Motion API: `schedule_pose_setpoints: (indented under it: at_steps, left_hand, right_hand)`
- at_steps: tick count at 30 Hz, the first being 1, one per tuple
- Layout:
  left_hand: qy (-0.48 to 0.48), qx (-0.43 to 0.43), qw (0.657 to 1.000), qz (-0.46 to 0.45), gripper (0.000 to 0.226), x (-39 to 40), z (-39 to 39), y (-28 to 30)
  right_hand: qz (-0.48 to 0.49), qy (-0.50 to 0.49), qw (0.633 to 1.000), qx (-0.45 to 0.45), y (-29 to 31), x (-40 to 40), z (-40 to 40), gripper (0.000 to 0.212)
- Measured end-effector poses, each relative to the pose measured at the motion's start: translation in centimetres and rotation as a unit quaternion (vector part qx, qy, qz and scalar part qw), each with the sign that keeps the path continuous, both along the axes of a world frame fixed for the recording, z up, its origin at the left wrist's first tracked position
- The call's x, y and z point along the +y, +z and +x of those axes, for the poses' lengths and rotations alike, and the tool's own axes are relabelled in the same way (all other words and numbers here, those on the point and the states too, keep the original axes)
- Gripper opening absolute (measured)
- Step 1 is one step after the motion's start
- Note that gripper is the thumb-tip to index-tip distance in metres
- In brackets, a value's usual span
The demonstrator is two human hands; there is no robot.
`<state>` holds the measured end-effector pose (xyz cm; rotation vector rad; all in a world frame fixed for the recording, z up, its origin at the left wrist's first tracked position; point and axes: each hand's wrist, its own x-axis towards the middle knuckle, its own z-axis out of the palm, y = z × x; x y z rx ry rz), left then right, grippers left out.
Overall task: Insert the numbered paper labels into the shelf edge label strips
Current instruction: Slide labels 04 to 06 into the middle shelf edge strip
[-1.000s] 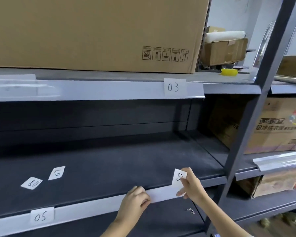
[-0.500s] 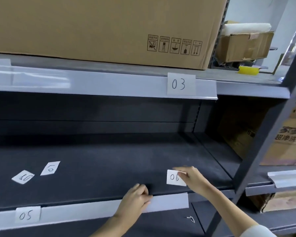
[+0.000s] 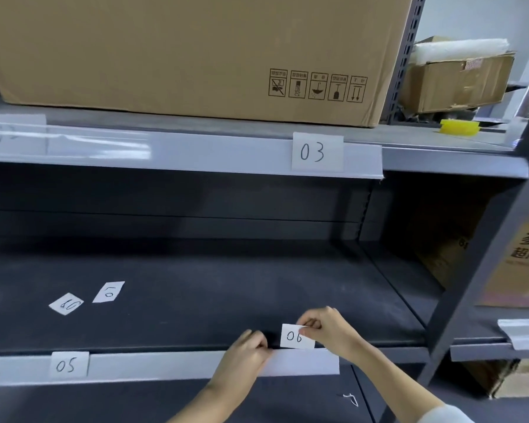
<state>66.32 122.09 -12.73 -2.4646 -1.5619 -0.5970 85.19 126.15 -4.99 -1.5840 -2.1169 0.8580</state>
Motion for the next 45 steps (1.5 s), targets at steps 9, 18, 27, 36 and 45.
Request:
schedule_pose_setpoints:
  at_steps: [9,18,27,36,45]
  left_hand:
    - [0.006,-0.065,0.996,-0.054,0.038,-0.4,0.5,0.5]
    - [0.03,-0.093,0.989,-0.113,0.023,-0.6,0.8,1.5]
    - [0.045,-0.094,0.986,-0.133,0.027,-0.8,0.7,2.1]
    - [0.045,-0.114,0.984,-0.133,0.025,-1.0,0.8,2.2]
    - [0.057,-0.11,0.984,-0.128,0.024,-0.6,0.9,2.2]
  right_hand:
    - [0.011,0.022,1.0,-0.009,0.3,-0.3,-0.3,0.019]
    - [0.053,0.048,0.997,-0.029,0.4,-0.7,0.1,0.019]
    - [0.057,0.033,0.998,-0.021,-0.6,-0.8,-1.0,0.018]
    - [0.038,0.033,0.997,-0.06,-1.6,-1.7,-0.6,0.021]
    - [0.135,0.075,0.979,-0.136,-1.9,-1.8,-0.7,0.025]
